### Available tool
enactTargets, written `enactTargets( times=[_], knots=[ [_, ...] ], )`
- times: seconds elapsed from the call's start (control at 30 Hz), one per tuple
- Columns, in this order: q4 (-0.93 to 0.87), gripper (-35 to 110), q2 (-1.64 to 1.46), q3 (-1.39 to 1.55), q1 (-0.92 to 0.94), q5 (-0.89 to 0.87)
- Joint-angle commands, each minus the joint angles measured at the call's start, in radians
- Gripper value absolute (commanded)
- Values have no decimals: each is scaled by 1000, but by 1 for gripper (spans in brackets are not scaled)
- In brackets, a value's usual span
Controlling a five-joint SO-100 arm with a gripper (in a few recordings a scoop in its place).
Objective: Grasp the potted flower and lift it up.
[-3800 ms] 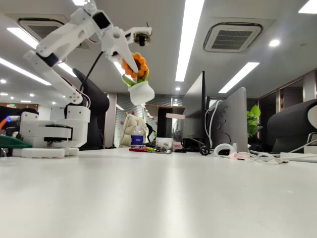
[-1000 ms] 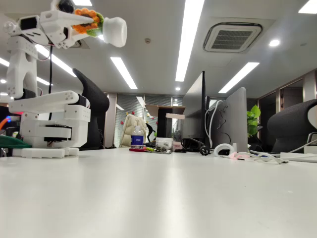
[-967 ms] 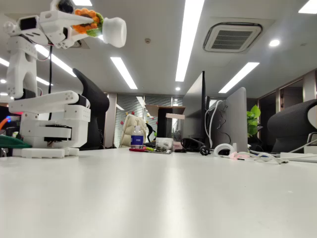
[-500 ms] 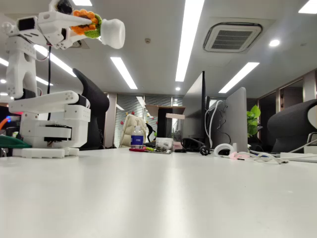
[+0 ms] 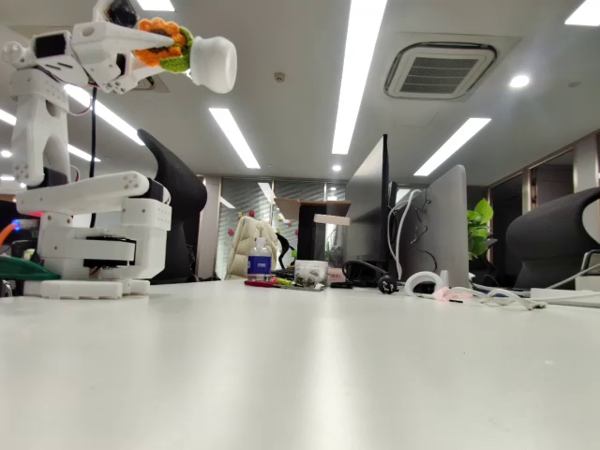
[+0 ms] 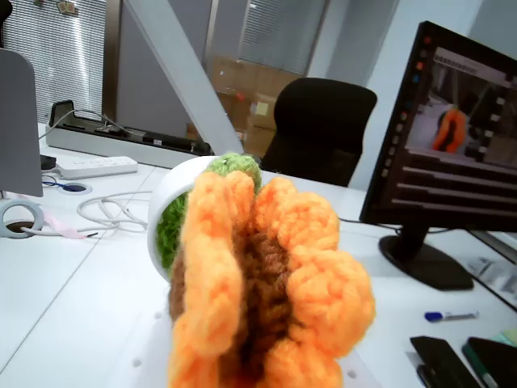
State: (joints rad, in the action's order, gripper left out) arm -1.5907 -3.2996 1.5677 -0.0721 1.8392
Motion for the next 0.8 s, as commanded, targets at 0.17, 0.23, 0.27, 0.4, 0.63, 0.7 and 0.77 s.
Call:
enactTargets(
  times=[0.17,0.23,0.27,0.4,0.63,0.7,0.77],
  knots=[
    [3,0,-2,-12,-5,6],
    [3,0,-2,-12,-5,6],
    [2,0,-2,-12,-5,6],
    [0,0,-2,-14,-5,6],
    [-3,0,-2,-17,-5,6],
    [-3,0,-2,-17,-5,8],
    [-5,0,-2,-17,-5,8]
  ],
)
